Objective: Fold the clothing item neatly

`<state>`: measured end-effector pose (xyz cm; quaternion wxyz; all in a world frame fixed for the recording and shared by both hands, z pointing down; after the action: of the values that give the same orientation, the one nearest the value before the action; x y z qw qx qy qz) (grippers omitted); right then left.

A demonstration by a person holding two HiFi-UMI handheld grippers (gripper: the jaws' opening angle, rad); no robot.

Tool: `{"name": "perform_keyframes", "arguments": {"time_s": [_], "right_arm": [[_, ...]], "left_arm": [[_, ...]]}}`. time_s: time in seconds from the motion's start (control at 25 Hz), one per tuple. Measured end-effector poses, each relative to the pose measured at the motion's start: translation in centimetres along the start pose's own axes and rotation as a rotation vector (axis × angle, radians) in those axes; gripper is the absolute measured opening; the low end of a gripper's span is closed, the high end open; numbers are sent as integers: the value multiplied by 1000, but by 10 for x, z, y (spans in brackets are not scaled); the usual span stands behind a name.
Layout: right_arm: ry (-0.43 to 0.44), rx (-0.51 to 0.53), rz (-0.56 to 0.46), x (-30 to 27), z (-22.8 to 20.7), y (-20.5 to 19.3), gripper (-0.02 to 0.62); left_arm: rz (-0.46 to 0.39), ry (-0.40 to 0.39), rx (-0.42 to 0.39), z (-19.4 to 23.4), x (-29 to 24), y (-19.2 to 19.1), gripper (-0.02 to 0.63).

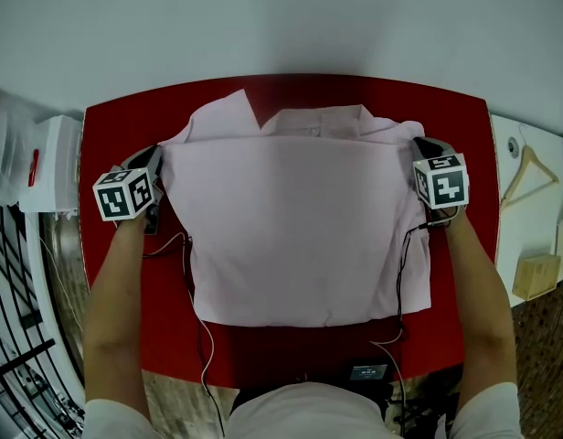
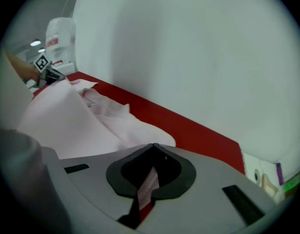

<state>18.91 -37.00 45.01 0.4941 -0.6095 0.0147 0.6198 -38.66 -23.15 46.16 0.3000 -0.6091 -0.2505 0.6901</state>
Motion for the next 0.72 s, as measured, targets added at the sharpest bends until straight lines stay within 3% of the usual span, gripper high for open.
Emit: {"name": "perform_keyframes", "arguments": {"time_s": [0.12, 0.24, 0.36, 0.48, 0.72], "right_arm": [[-58, -69, 15, -3, -15, -6, 15], [-5, -139, 12, -3, -16, -9, 18], [57, -114, -26, 4, -12, -7, 23], [110, -88, -54, 20, -13, -13, 122], [204, -84, -33, 60, -1, -42, 150]], "left_arm": [[3, 9, 17, 3, -5, -3, 11], [11, -25, 25, 4, -5, -6, 12], [1, -64, 36, 4, 3, -5, 15], [-4, -122, 32, -1, 15, -8, 69], [10, -223, 32, -25, 49, -32, 104]]}}
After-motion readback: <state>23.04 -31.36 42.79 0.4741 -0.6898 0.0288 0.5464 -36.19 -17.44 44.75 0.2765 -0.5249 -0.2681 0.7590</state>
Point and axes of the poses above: the fingertips, and each gripper's own axes: x backward along the fingers, z to its left, y out of its top, the point moved 10 cm from there along x, backward along the fingers, and after that the axes turned 3 degrees about x, right-handed, at the moved point
